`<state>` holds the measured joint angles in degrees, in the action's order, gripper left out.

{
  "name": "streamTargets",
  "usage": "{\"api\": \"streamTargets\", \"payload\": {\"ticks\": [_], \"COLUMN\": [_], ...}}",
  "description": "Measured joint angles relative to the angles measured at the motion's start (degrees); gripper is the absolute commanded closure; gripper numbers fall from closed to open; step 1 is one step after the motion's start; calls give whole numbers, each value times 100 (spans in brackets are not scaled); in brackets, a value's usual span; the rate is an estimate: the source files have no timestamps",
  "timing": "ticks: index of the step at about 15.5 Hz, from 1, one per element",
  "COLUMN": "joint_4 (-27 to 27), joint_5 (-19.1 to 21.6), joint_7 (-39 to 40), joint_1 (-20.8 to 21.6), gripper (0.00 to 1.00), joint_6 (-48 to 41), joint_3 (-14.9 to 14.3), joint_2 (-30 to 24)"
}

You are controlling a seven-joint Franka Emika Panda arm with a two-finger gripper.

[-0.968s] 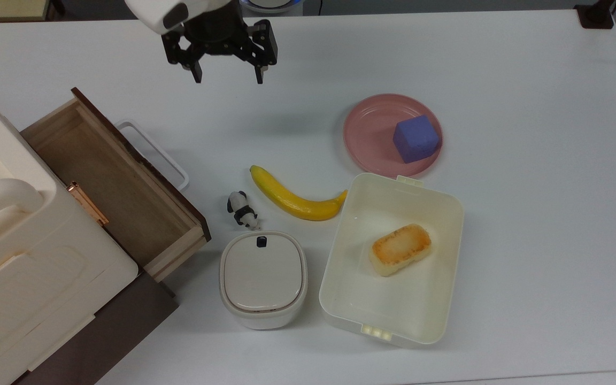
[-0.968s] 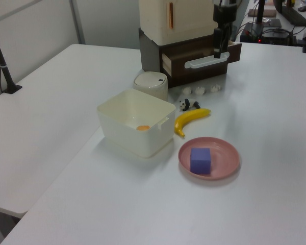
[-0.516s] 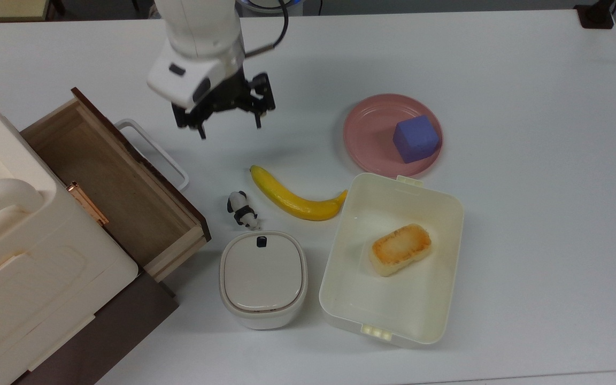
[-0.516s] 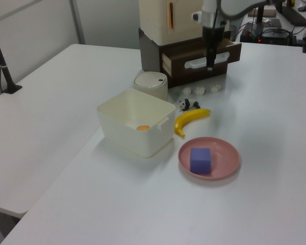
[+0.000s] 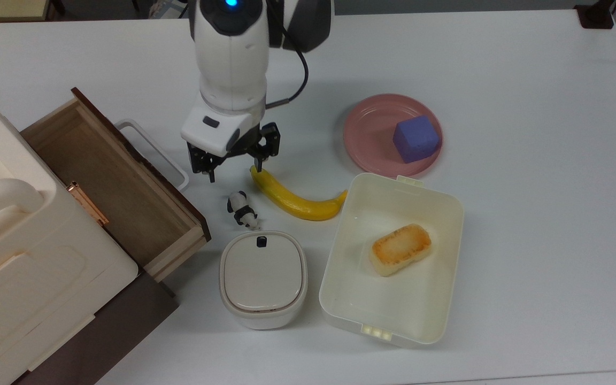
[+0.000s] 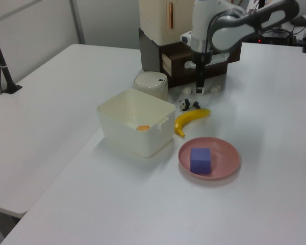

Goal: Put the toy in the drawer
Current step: 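Move the open gripper down toward the small panda toy beside the banana, then lower the gripper around the panda toy and close it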

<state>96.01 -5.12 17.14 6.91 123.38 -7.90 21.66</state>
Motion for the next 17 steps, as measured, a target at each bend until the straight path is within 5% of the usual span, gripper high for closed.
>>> {"api": "streamTargets", "payload": {"ticks": [17], "joint_4": [179], "joint_5": [-532], "joint_7": [-82], "joint_1": [121], "gripper": [40], "joint_6": [668], "joint_3": [25], "joint_2": [610]}}
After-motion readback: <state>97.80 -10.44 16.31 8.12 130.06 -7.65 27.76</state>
